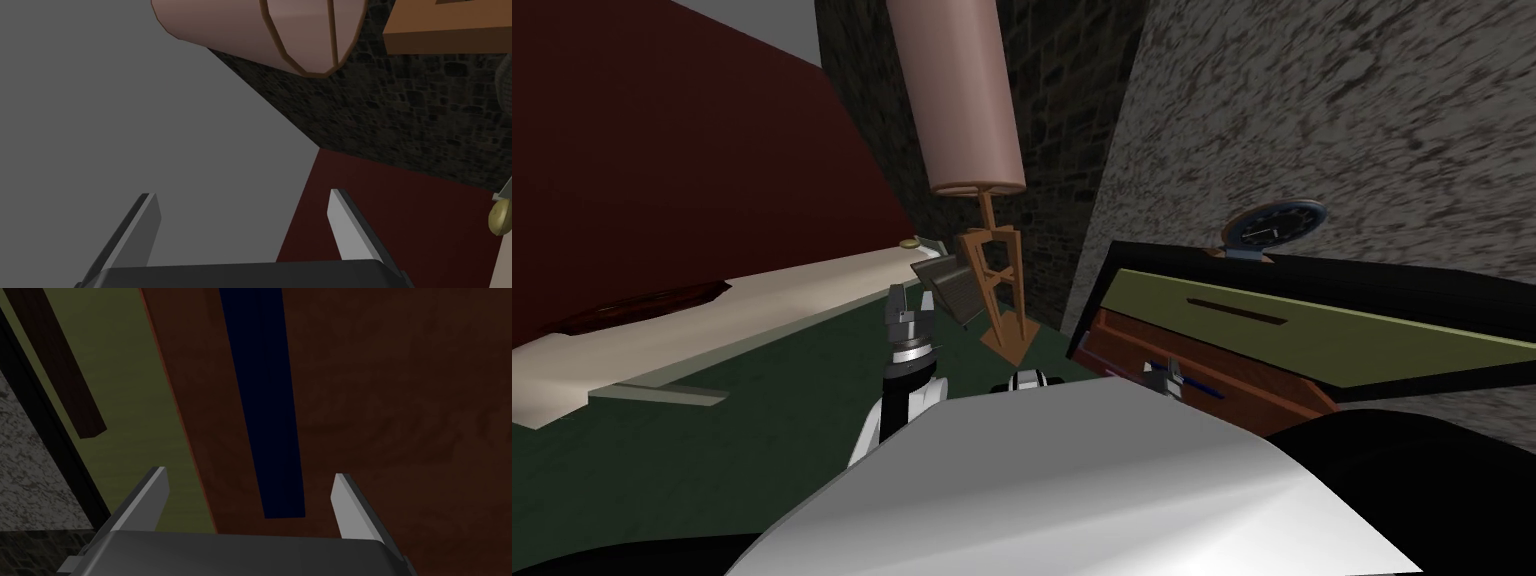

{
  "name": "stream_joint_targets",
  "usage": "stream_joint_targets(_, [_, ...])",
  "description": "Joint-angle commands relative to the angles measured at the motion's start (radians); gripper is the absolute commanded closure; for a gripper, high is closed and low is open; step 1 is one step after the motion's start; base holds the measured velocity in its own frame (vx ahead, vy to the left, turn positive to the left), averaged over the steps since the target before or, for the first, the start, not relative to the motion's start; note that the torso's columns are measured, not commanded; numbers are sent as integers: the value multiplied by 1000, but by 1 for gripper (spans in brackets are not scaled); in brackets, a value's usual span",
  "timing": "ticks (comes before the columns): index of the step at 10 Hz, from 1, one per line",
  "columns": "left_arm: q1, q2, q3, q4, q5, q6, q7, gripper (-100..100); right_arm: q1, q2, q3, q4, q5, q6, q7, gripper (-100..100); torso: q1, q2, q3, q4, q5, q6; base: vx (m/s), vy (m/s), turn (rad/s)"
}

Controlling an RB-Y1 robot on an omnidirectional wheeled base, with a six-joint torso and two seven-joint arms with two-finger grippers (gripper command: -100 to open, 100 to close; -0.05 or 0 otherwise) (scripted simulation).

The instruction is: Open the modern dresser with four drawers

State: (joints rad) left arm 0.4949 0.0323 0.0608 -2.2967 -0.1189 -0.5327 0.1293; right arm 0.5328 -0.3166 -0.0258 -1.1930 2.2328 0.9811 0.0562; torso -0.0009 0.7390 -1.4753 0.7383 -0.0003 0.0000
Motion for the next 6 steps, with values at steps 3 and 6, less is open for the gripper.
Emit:
stream_joint_targets(3, [0, 0, 0, 0, 0, 0, 0, 0, 32, -94, -48, -102, -52, -107, 2, -100, 2, -1, -1, 0, 1, 0, -4, 96, -34])
stream_joint_targets(6, [0, 0, 0, 0, 0, 0, 0, 0, 29, -78, -37, -77, -45, -98, 1, 0, 2, 0, -1, 1, 3, -1, -3, 14, -7])
